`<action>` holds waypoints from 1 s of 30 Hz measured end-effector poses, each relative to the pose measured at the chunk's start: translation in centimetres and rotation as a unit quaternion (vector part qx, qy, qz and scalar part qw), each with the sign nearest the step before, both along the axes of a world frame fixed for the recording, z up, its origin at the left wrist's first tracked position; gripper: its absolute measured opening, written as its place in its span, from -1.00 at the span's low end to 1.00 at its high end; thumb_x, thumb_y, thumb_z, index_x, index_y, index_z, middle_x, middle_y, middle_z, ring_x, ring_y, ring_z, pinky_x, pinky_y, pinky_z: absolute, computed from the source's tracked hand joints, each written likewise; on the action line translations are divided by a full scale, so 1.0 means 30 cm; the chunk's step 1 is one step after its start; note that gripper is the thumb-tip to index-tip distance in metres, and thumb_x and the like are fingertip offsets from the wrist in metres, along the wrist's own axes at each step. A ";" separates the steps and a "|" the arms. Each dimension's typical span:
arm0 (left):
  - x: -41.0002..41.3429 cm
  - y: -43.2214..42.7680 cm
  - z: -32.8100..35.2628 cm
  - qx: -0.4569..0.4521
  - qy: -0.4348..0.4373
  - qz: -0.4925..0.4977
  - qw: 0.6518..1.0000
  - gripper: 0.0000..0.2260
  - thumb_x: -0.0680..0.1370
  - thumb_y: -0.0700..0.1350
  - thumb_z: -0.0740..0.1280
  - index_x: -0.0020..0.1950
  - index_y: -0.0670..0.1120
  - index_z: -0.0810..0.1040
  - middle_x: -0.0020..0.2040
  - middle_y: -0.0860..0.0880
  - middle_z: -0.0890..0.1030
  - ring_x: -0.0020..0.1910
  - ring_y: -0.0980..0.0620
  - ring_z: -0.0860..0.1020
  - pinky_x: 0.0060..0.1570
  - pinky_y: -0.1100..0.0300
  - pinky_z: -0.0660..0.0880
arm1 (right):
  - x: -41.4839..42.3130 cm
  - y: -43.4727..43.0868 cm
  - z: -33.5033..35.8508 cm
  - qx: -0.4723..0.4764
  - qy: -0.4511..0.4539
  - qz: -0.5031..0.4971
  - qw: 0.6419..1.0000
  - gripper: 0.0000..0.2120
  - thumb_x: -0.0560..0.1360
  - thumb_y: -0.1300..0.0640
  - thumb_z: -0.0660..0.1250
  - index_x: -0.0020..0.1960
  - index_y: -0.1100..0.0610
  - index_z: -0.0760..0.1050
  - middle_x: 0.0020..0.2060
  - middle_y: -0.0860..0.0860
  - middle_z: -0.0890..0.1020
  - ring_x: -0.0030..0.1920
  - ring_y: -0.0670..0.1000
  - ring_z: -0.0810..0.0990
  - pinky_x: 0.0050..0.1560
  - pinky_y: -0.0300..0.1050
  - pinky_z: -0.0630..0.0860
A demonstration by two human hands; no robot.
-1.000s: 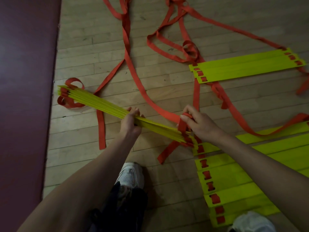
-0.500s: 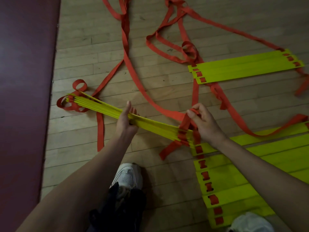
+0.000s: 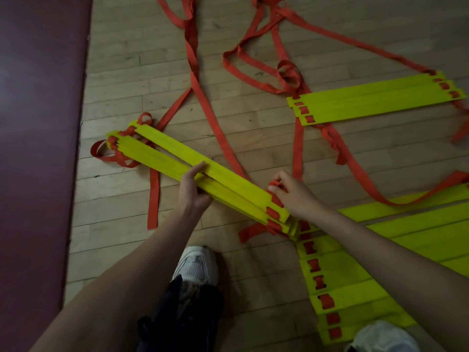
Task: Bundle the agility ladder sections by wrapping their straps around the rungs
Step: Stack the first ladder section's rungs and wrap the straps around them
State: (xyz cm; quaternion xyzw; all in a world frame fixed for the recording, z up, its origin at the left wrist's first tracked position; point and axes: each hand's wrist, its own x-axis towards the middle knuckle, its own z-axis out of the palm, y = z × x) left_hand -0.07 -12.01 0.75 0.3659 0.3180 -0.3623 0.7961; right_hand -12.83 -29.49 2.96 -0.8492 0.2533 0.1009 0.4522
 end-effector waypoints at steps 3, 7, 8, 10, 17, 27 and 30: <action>-0.016 -0.018 0.004 -0.006 -0.016 -0.013 1.000 -0.78 0.54 -0.26 0.26 0.15 -0.16 0.59 -0.01 -0.07 0.69 0.04 0.01 0.62 0.14 0.06 0.51 | 0.007 0.005 -0.006 0.032 0.009 -0.009 0.999 -0.92 0.58 0.20 0.26 -0.07 0.12 0.37 -0.32 -0.07 0.42 -0.32 -0.13 0.38 -0.31 -0.24 0.28; -0.012 -0.031 -0.004 0.032 -0.017 -0.019 0.999 -0.80 0.55 -0.36 0.20 0.01 -0.15 0.58 -0.27 0.01 0.69 -0.12 0.11 0.59 -0.15 0.15 0.51 | 0.021 -0.016 -0.001 0.178 -0.056 -0.221 0.957 -0.82 0.62 0.23 0.18 -0.15 0.07 0.32 -0.29 0.08 0.54 -0.40 -0.04 0.59 -0.37 -0.21 0.48; -0.009 -0.032 -0.007 0.024 -0.012 -0.014 1.000 -0.79 0.55 -0.37 0.19 0.00 -0.15 0.57 -0.28 0.00 0.69 -0.13 0.11 0.59 -0.15 0.16 0.51 | 0.025 -0.024 -0.002 0.204 -0.072 -0.293 0.931 -0.83 0.63 0.22 0.16 -0.14 0.07 0.32 -0.28 0.09 0.55 -0.40 0.01 0.63 -0.35 -0.17 0.53; -0.008 -0.035 -0.014 0.013 0.000 -0.003 1.000 -0.78 0.56 -0.39 0.16 0.00 -0.17 0.55 -0.30 -0.01 0.68 -0.13 0.10 0.59 -0.11 0.16 0.51 | 0.030 -0.030 -0.024 0.151 -0.078 -0.364 0.916 -0.88 0.60 0.12 0.18 -0.11 0.06 0.35 -0.23 0.10 0.55 -0.27 0.16 0.64 -0.24 -0.07 0.55; -0.025 -0.027 -0.030 0.020 0.000 -0.001 1.000 -0.81 0.57 -0.35 0.17 0.00 -0.17 0.56 -0.29 -0.02 0.69 -0.14 0.08 0.60 -0.02 0.16 0.50 | 0.028 -0.048 0.011 -0.034 -0.136 -0.291 0.946 -0.89 0.64 0.12 0.12 0.01 0.14 0.36 -0.29 -0.02 0.45 -0.27 0.01 0.45 -0.26 -0.15 0.22; -0.015 -0.032 -0.047 0.048 0.045 -0.002 0.998 -0.81 0.54 0.01 0.36 -0.05 -0.12 0.54 -0.24 -0.08 0.65 -0.22 -0.04 0.63 -0.23 -0.09 0.60 | 0.038 -0.067 0.057 0.257 -0.159 -0.243 0.922 -0.84 0.64 0.20 0.13 -0.12 0.11 0.27 -0.44 0.08 0.61 -0.55 0.04 0.55 -0.49 -0.19 0.50; -0.006 -0.044 -0.025 0.035 0.050 0.024 0.998 -0.67 0.47 0.16 0.39 -0.07 -0.11 0.51 -0.22 -0.09 0.57 -0.17 -0.07 0.56 0.00 -0.13 0.50 | 0.007 -0.041 0.066 0.311 -0.109 -0.166 0.929 -0.85 0.61 0.22 0.19 -0.13 0.13 0.34 -0.48 0.08 0.55 -0.57 0.03 0.52 -0.52 -0.21 0.47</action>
